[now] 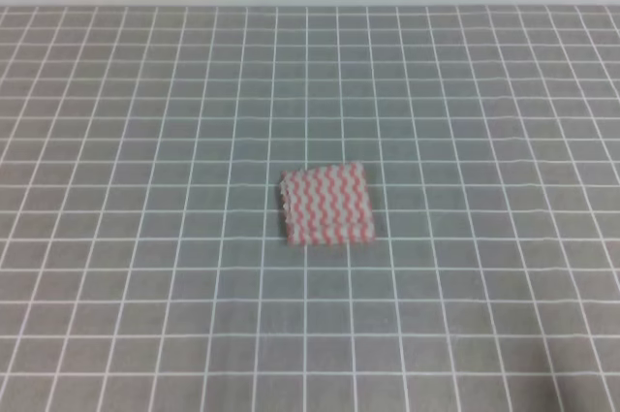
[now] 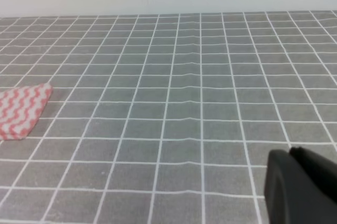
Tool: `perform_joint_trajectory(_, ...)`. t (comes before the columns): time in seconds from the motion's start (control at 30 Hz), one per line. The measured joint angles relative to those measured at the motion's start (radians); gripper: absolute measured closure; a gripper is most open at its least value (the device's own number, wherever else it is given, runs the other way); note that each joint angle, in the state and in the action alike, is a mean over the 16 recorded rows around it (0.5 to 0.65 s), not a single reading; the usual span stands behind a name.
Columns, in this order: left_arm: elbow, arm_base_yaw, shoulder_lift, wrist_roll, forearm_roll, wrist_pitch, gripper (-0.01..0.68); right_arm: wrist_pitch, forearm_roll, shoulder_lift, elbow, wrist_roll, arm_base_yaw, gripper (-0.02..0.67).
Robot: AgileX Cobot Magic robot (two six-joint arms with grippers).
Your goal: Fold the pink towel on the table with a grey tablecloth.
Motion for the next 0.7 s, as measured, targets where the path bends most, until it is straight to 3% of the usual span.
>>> perform_joint_trajectory(0.33, 0.107, 0.027, -0.001, 0.169, -0.005, 0.006, 0.675, 0.001, 0.0, 0.0, 0.0, 0.0, 0.0, 0.666)
perform_joint_trajectory(0.7, 0.119, 0.026, -0.004, 0.187, -0.008, -0.006, 0.675, 0.001, 0.0, 0.001, 0.0, 0.0, 0.0, 0.666)
